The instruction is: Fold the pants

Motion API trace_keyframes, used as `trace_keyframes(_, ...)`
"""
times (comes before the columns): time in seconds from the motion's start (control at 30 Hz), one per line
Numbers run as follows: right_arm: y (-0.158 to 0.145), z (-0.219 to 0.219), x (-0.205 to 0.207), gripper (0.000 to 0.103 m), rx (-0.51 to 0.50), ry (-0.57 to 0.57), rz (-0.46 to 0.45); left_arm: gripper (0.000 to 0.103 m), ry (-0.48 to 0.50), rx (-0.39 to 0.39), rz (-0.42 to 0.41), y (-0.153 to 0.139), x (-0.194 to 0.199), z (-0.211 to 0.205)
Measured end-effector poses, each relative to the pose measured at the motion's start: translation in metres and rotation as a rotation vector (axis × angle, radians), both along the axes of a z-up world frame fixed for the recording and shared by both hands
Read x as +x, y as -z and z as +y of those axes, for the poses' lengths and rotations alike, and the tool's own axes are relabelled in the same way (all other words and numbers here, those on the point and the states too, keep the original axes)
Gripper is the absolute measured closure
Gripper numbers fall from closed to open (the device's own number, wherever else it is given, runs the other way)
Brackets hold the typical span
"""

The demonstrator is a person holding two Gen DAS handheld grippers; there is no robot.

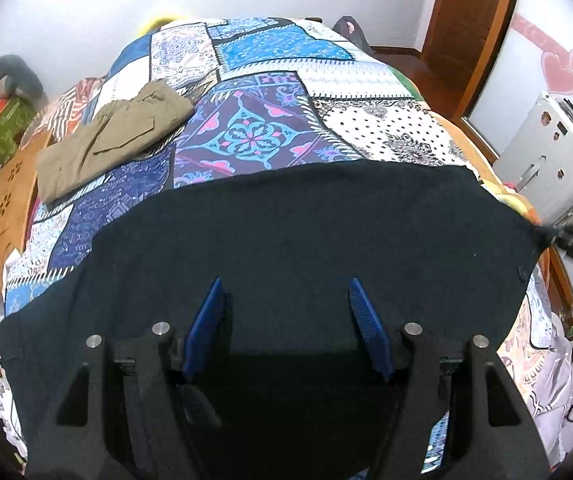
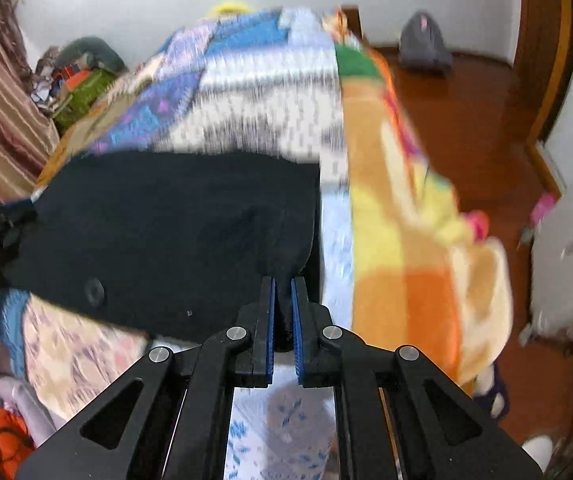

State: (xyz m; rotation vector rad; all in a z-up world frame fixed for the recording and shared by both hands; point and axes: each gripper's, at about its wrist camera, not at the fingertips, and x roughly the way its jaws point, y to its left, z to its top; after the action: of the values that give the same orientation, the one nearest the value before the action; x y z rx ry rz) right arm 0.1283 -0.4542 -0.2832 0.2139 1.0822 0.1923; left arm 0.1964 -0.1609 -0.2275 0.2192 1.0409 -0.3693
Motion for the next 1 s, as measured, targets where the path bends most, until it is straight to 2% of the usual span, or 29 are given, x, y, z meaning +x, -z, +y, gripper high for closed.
trace_keyframes(0.1, 0.008, 0.004, 0.000, 0.090, 0.001, 0.000, 0.025, 0.038, 0.013, -0.005, -0.002, -0.008, 0.006, -0.005)
trace_keyframes(0.2, -0.004, -0.009, 0.004, 0.085, 0.006, 0.036, 0.018, 0.038, 0.036, -0.003, -0.013, -0.017, 0.015, -0.013)
trace_keyframes(0.27, -0.014, -0.017, 0.008, 0.071, 0.013, 0.065, -0.012, 0.038, 0.057, 0.007, -0.024, -0.022, 0.024, -0.021)
trace_keyframes(0.33, -0.025, -0.023, 0.012, 0.064, 0.009, 0.079, -0.058, 0.038, 0.074, 0.014, -0.023, -0.021, 0.033, -0.027)
trace_keyframes(0.53, -0.036, -0.010, 0.055, 0.062, 0.005, 0.007, -0.107, 0.038, 0.117, 0.051, 0.012, -0.006, 0.066, -0.047)
trace_keyframes(0.63, -0.030, 0.000, 0.077, 0.057, -0.016, -0.047, -0.108, 0.038, 0.131, 0.075, 0.016, 0.003, 0.078, -0.054)
trace_keyframes(0.77, -0.011, 0.011, 0.105, 0.056, -0.056, -0.111, -0.088, 0.039, 0.146, 0.099, 0.032, 0.018, 0.093, -0.058)
trace_keyframes(0.93, 0.019, 0.007, 0.128, 0.056, -0.088, -0.128, -0.015, 0.061, 0.173, 0.080, 0.077, 0.034, 0.101, -0.055)
trace_keyframes(1.0, 0.028, 0.003, 0.130, 0.056, -0.058, -0.125, 0.004, 0.079, 0.184, 0.063, 0.073, 0.034, 0.101, -0.056)
